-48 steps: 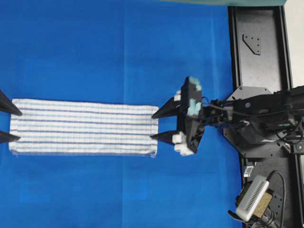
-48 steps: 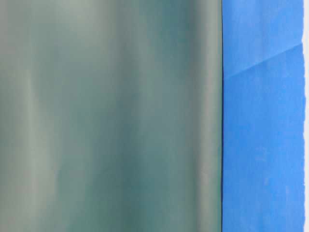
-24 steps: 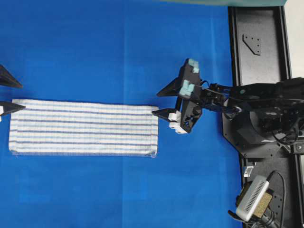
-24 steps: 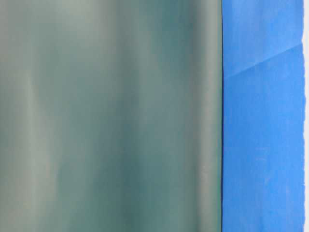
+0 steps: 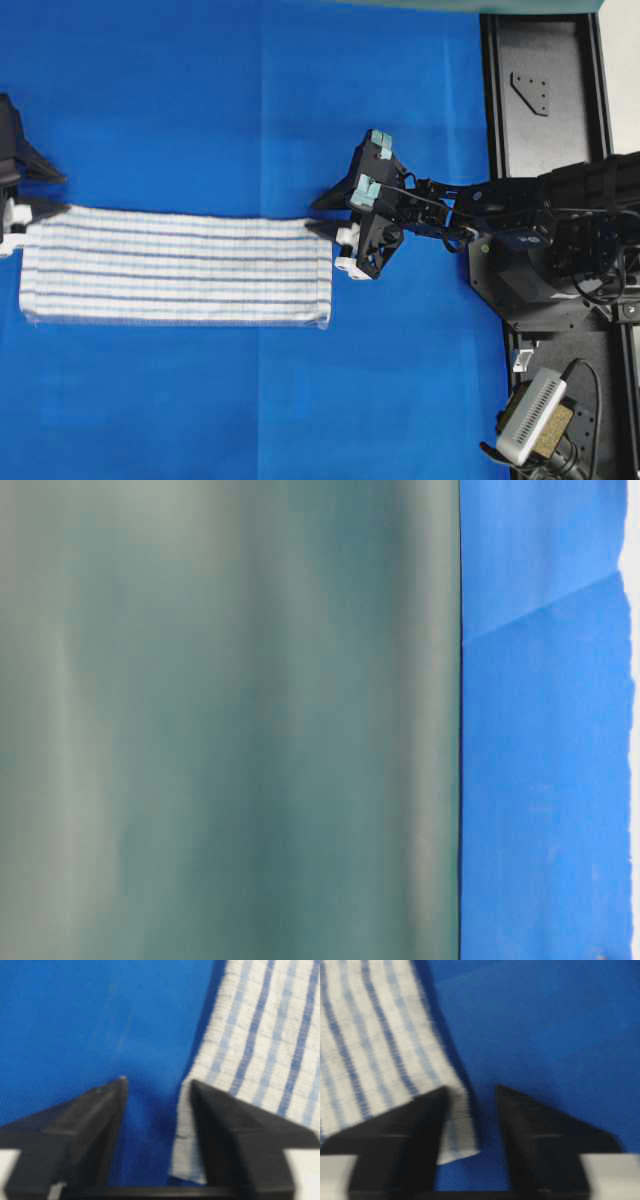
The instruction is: Fold the blue towel.
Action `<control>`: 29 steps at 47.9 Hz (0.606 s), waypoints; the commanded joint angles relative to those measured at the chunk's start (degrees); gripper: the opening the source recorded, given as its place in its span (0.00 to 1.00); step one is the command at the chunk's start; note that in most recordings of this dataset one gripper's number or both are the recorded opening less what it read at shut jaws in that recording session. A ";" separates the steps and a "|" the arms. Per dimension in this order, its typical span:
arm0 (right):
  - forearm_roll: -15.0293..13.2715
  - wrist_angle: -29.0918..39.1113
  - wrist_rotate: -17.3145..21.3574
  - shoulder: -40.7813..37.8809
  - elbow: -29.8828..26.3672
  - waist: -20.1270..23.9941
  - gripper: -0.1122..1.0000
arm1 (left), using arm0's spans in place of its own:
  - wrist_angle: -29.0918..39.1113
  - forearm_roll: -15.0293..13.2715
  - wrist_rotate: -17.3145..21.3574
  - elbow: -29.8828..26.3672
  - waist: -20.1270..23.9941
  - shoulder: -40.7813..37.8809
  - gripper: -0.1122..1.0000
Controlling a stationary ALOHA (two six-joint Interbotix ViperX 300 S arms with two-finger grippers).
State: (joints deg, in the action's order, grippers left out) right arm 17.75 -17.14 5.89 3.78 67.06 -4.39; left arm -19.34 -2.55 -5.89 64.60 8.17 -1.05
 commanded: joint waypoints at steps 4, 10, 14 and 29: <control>-0.09 1.05 -0.18 0.18 -0.26 1.67 0.34 | 4.13 0.09 -0.79 -0.18 -3.52 -1.58 0.29; -0.09 1.14 -0.18 0.70 -0.09 1.85 0.22 | 8.00 0.18 -0.79 -0.88 -5.45 -1.23 0.11; -0.09 1.14 -0.26 1.67 0.00 1.76 0.22 | 10.20 0.18 -0.62 -1.49 -5.45 -0.53 0.11; -0.09 2.20 -0.35 7.12 0.53 1.49 0.22 | 14.94 0.18 0.26 -2.46 -4.48 5.27 0.11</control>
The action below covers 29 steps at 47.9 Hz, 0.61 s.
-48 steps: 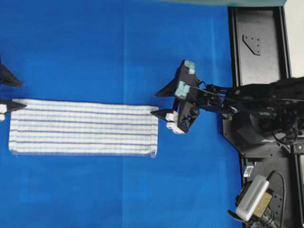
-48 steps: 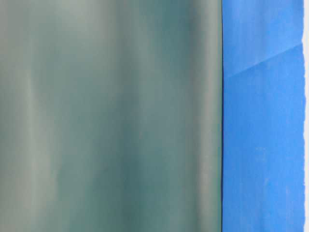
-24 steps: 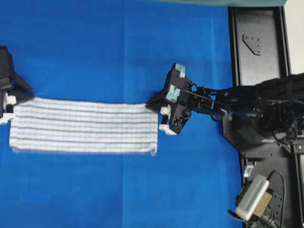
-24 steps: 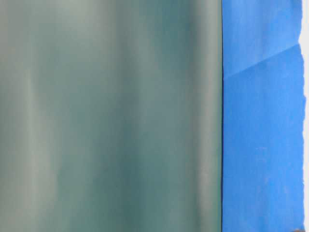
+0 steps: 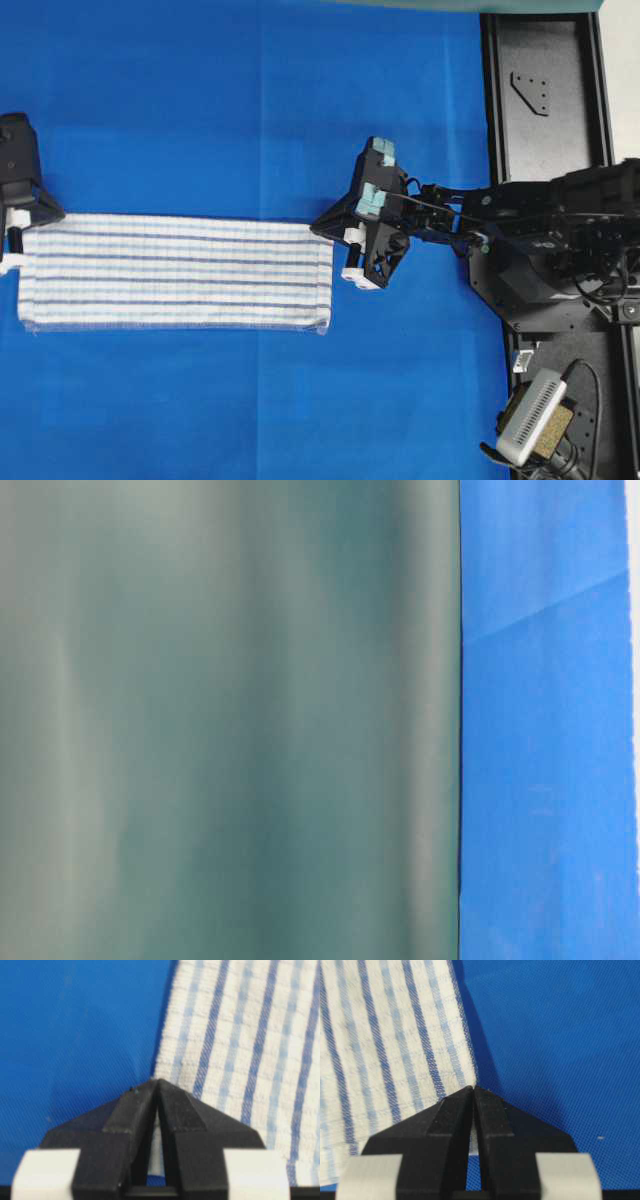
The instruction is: Fold the blue towel.
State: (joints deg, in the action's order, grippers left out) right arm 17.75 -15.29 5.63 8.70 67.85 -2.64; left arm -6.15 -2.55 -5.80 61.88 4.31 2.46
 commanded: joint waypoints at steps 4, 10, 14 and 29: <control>-0.09 1.58 -0.35 4.31 -0.35 -0.70 0.22 | 2.99 0.18 0.26 0.00 -0.26 4.48 0.11; -0.26 3.69 -1.14 7.47 -0.53 -1.67 0.22 | 6.15 0.26 0.35 -0.88 -0.18 9.14 0.11; -0.26 5.54 -2.11 10.02 -0.79 -2.29 0.22 | 8.44 0.35 0.26 -1.76 -0.09 12.13 0.11; -0.35 11.87 -3.52 18.02 -2.64 -2.81 0.22 | 14.06 0.44 0.18 -3.16 -0.09 20.83 0.11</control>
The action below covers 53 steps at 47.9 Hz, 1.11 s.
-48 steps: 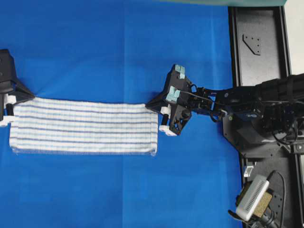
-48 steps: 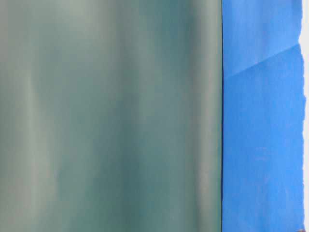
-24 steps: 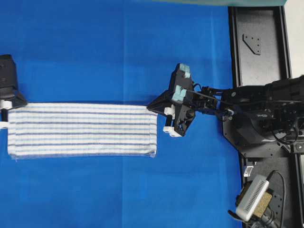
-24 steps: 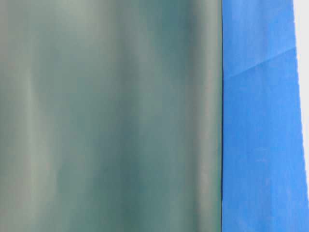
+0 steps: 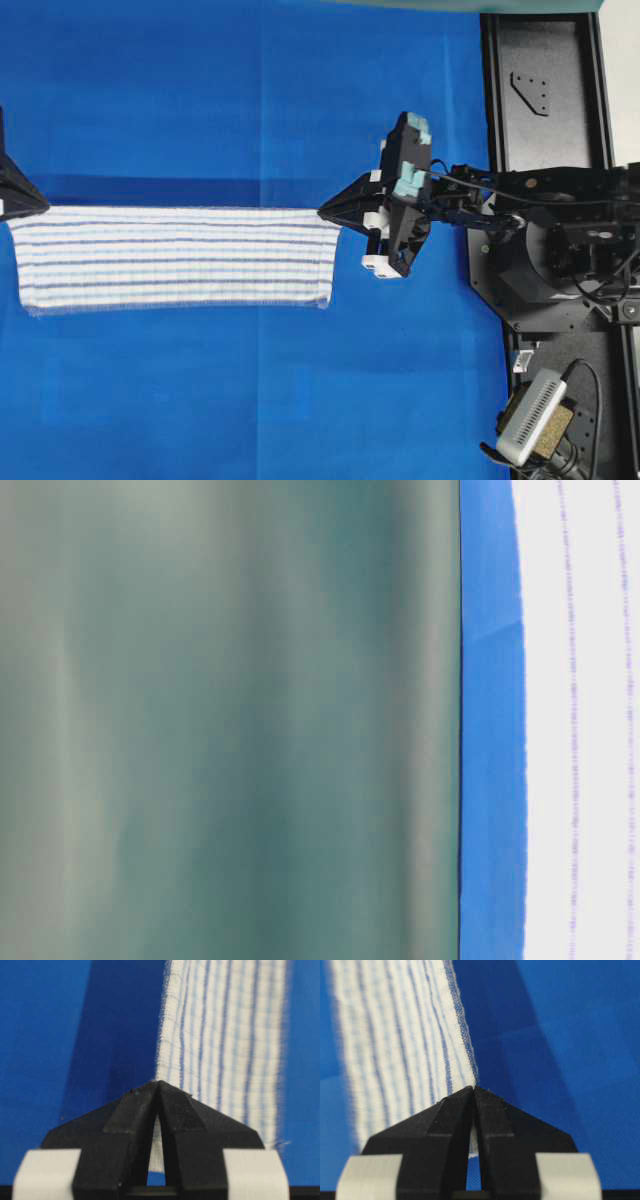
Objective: Fold the blue towel.
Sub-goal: 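Lift the towel strip and swing it upright, right gripper moving to top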
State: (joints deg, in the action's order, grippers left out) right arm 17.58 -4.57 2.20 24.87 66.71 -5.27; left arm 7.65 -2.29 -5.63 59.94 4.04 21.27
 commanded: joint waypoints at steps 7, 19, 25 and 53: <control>-0.09 3.69 -0.09 3.96 -2.55 -0.18 0.22 | 0.18 0.18 -0.18 -1.41 0.18 3.78 0.11; -0.26 3.96 -0.09 3.43 -3.16 -0.35 0.22 | 0.09 -0.09 -1.14 -1.58 0.09 4.22 0.11; -0.62 3.87 -0.09 2.46 -3.96 -2.11 0.22 | -0.26 -0.70 -3.16 -2.37 -0.44 4.39 0.11; -10.63 3.87 -0.18 -10.20 -16.70 -16.08 0.22 | -11.95 -0.70 -16.00 -6.50 -11.87 -0.97 0.11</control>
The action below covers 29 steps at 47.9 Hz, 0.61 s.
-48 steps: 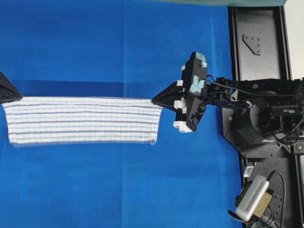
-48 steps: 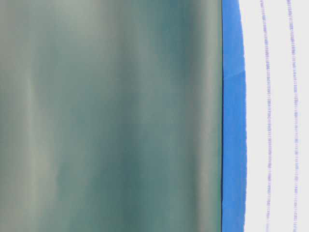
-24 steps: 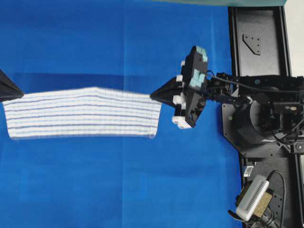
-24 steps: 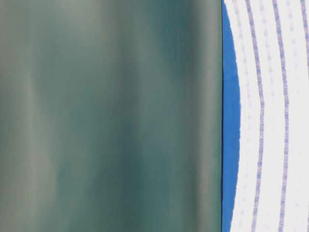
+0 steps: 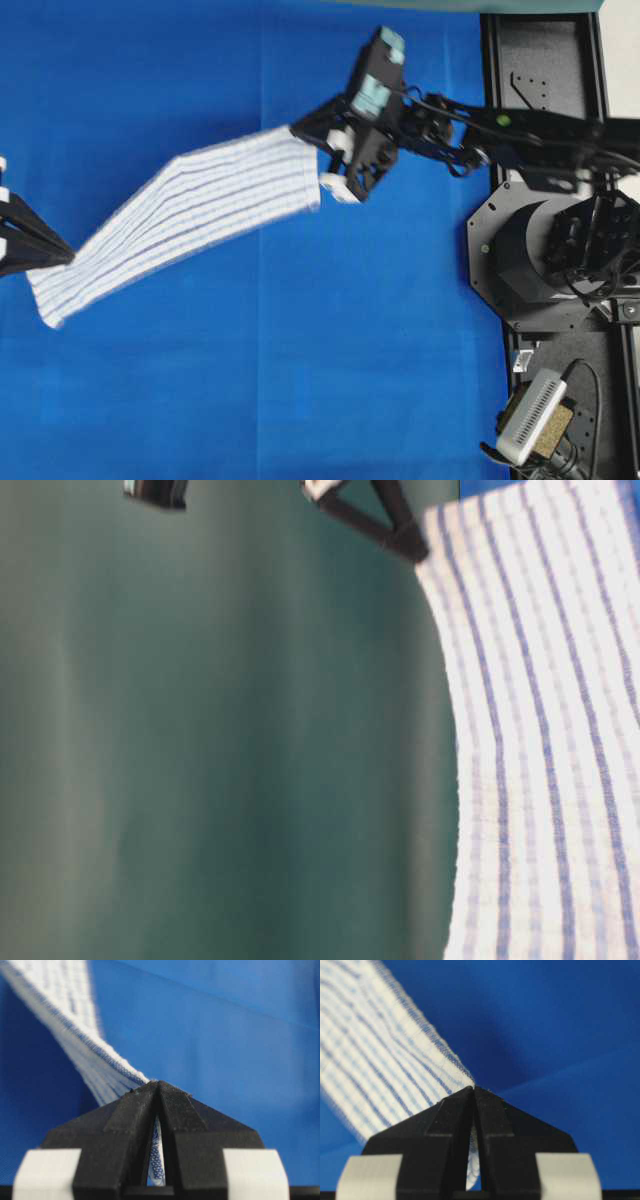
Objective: Fold the blue towel.
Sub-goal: 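Lift the towel strip and swing it upright, right gripper moving to top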
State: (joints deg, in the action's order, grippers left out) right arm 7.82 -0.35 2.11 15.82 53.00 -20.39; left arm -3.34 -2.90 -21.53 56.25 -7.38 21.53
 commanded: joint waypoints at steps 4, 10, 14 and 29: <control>-1.85 -0.35 -0.09 -3.78 -5.98 -2.29 0.22 | -0.97 -0.09 -0.09 -5.27 -0.53 -3.96 0.11; -3.52 -0.35 -0.26 -7.21 -10.37 -3.52 0.22 | -0.88 -0.09 -0.18 -8.70 -0.88 -7.38 0.11; -4.66 -0.18 -0.26 -9.23 -12.92 -3.96 0.22 | -0.97 -0.09 -0.18 -10.28 -1.32 -9.14 0.11; -8.53 0.00 -0.26 -15.12 -21.71 -5.71 0.22 | -3.52 -0.09 -0.44 -15.64 -2.99 -14.59 0.11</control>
State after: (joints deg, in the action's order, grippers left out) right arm 0.00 -0.18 1.93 0.70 34.10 -25.49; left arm -5.54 -2.90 -21.88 42.80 -9.93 7.38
